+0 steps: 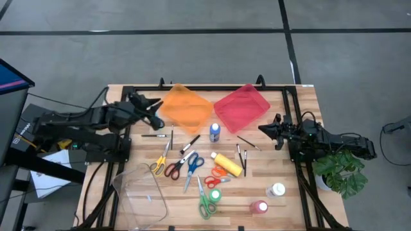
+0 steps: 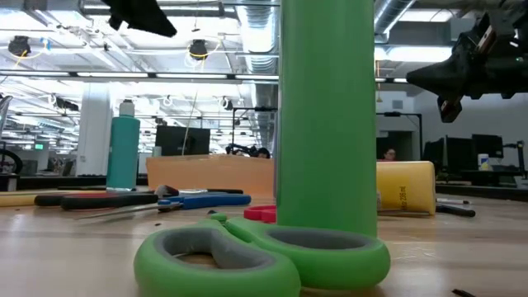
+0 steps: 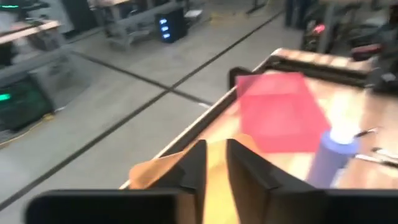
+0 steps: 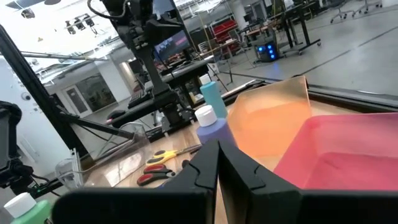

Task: Pick & Place Paint Supplies
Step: Put the light blue paint bottle into the orange bin

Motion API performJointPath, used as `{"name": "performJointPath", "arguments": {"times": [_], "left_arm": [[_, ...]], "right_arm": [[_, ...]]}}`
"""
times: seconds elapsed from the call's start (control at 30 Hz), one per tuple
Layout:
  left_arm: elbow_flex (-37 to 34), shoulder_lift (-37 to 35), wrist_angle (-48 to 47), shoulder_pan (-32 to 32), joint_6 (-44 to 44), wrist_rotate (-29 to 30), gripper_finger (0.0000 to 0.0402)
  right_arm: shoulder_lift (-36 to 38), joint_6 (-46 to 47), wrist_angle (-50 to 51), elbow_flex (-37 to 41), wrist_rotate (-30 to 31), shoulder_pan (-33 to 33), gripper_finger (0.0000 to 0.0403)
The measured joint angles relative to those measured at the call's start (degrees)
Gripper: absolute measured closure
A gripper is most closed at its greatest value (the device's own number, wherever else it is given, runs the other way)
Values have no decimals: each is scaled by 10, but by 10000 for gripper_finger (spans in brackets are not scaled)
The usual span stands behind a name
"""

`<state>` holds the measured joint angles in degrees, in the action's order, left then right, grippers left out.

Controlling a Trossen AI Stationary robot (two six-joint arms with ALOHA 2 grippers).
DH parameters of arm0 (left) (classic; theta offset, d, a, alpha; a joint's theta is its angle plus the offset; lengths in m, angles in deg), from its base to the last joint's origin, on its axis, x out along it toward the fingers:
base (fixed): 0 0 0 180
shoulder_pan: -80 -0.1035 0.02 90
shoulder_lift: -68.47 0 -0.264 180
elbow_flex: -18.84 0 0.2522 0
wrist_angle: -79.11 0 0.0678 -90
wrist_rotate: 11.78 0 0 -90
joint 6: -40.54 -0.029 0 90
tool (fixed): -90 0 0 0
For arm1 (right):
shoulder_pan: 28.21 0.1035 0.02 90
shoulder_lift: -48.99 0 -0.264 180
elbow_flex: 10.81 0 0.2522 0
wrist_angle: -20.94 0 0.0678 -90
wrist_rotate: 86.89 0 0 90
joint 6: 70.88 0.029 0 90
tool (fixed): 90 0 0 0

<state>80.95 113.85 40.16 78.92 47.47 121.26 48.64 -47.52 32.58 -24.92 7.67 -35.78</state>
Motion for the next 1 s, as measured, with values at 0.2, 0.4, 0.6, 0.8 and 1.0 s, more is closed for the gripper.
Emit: {"name": "performJointPath", "arguments": {"times": [0.2, 0.4, 0.6, 0.8, 1.0], "left_arm": [[1, -8, -88, -6, 120, 118, 289], [-35, -70, -173, 17, 227, 129, 390], [-132, -179, -135, 51, 252, 185, 401], [-254, -266, -20, 71, 224, 184, 401], [-328, -302, 51, 71, 218, 185, 401]], "right_arm": [[0, 0, 2, 0, 0, 0, 394], [0, 0, 2, 0, 0, 0, 394], [0, 0, 6, 0, 0, 0, 394], [0, 0, 6, 0, 0, 0, 394], [0, 0, 6, 0, 0, 0, 394]]}}
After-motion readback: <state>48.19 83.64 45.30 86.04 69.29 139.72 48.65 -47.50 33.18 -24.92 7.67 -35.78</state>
